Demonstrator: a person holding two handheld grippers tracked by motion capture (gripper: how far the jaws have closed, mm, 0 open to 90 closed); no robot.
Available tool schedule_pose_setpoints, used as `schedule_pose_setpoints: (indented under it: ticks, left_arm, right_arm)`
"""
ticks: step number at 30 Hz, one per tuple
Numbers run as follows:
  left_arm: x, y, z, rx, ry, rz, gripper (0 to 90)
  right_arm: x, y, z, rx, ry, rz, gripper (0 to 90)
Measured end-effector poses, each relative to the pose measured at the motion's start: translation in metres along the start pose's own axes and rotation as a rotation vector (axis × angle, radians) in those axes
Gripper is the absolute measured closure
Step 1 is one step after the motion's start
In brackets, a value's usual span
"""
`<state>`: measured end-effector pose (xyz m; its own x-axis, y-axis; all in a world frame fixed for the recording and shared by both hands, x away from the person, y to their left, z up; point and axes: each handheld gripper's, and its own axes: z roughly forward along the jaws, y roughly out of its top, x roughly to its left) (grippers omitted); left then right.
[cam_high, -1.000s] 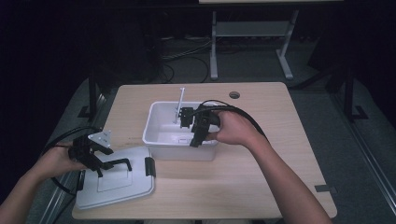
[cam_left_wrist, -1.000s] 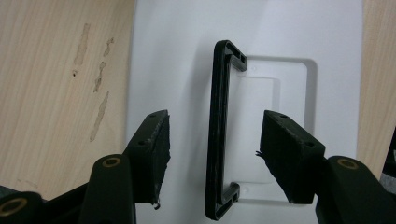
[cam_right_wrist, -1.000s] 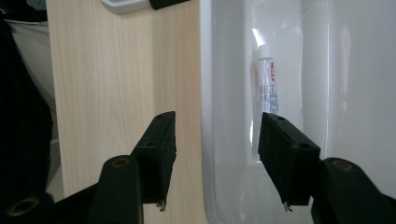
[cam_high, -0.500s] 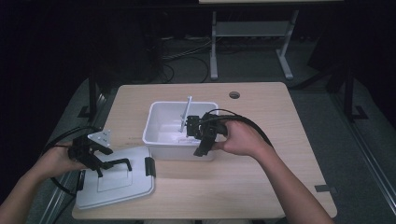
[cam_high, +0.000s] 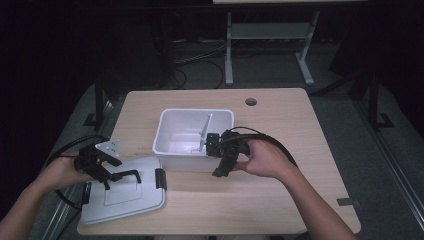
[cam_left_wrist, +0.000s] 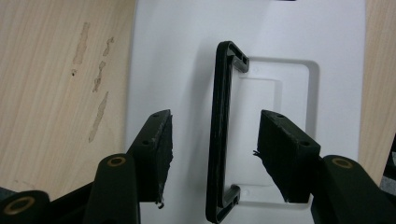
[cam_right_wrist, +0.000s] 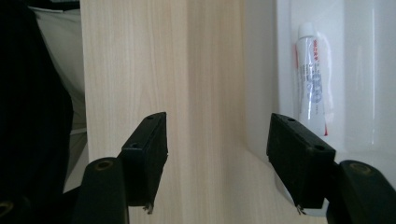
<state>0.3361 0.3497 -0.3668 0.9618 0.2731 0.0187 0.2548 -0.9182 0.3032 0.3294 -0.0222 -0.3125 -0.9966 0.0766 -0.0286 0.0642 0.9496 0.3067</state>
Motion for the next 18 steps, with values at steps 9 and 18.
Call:
schedule_pose_setpoints:
  ticks: [9,18]
  left_arm:
    - [0.001,-0.001,-0.001,0.005,0.001,0.001,45.5]
    - [0.001,0.000,-0.001,0.008,0.000,0.001,46.5]
  right_arm:
    - [0.010,-0.014,0.011,-0.010,0.014,0.000,35.5]
    - [0.015,-0.027,0.022,-0.023,0.022,0.014,34.0]
